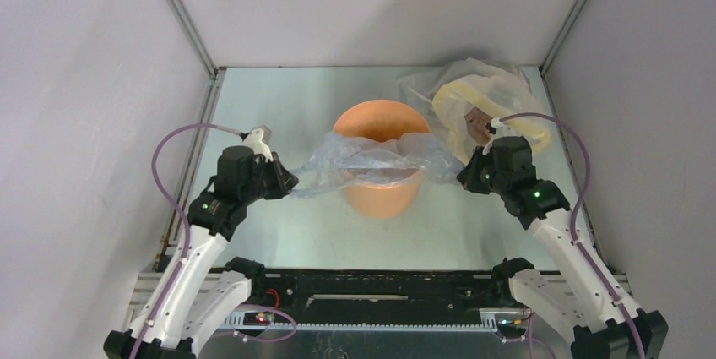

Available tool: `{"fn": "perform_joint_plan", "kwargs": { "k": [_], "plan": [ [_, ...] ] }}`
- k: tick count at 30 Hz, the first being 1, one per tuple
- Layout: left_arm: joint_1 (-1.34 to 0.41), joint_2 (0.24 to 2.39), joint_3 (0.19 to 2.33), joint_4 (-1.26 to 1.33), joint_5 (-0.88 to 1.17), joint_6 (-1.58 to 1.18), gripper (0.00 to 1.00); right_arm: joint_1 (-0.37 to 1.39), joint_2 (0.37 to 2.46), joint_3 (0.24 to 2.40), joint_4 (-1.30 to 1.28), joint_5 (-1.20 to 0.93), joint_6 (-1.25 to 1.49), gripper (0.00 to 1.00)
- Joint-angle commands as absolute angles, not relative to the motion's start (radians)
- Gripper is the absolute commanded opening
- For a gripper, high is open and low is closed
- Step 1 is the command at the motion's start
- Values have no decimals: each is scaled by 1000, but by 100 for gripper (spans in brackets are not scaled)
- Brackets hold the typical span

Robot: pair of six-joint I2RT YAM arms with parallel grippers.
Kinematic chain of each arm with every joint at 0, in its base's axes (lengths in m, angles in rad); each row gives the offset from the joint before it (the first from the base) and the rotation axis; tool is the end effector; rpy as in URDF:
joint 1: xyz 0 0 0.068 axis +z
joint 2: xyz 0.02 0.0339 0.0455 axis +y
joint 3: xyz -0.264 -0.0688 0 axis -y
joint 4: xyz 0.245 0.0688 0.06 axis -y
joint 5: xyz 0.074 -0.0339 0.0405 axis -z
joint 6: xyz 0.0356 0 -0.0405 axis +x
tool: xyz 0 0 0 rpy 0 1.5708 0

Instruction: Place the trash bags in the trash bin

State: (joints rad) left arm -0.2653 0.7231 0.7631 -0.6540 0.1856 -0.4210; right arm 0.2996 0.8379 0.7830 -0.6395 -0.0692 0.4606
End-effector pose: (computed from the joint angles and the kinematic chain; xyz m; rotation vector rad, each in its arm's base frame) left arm 0.1465 -0.0466 0.2951 -0.0662 2.2336 -0.5850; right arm 0.1669 0.0541 0.2861 0.1483 2.3041 0.4755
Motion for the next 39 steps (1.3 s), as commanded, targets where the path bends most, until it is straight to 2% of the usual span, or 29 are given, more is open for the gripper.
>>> {"fn": "perform_joint_plan", "kwargs": {
  "k": [1, 4, 6, 7, 8, 11, 13, 17, 22, 24, 29, 32, 39],
  "plan": [
    [-256, 735, 718, -466, 32, -459, 0, 296, 865, 767, -488, -4, 469, 3],
    [-255, 736, 720, -428, 9, -475, 0, 296, 863, 768, -451, 0, 454, 11],
    [-255, 720, 725, -424, 5, -480, 1, 295, 842, 768, -451, 0, 444, 25],
    [-255, 711, 725, -424, 5, -481, 6, 296, 827, 768, -456, -1, 435, 36],
    [-255, 696, 727, -423, 8, -479, 13, 296, 806, 768, -462, -4, 426, 42],
    [-255, 637, 724, -418, 32, -477, 32, 298, 734, 769, -473, -42, 393, 52],
    [-255, 593, 730, -419, 38, -474, 40, 300, 685, 783, -492, -75, 377, 55],
    [-255, 563, 782, -475, 46, -457, 51, 325, 618, 834, -541, -120, 350, 56],
    [-255, 573, 880, -566, 55, -400, 69, 387, 554, 890, -570, -181, 290, 70],
    [-255, 574, 920, -604, 37, -371, 72, 420, 535, 904, -556, -205, 250, 74],
    [-255, 598, 1020, -707, 18, -342, 79, 531, 553, 958, -512, -212, 140, 75],
    [-255, 598, 1065, -732, 46, -343, 81, 608, 614, 1002, -457, -225, 68, 72],
    [-260, 673, 1190, -754, 217, -169, 78, 859, 823, 1084, -364, -88, -231, 66]
  ]
}}
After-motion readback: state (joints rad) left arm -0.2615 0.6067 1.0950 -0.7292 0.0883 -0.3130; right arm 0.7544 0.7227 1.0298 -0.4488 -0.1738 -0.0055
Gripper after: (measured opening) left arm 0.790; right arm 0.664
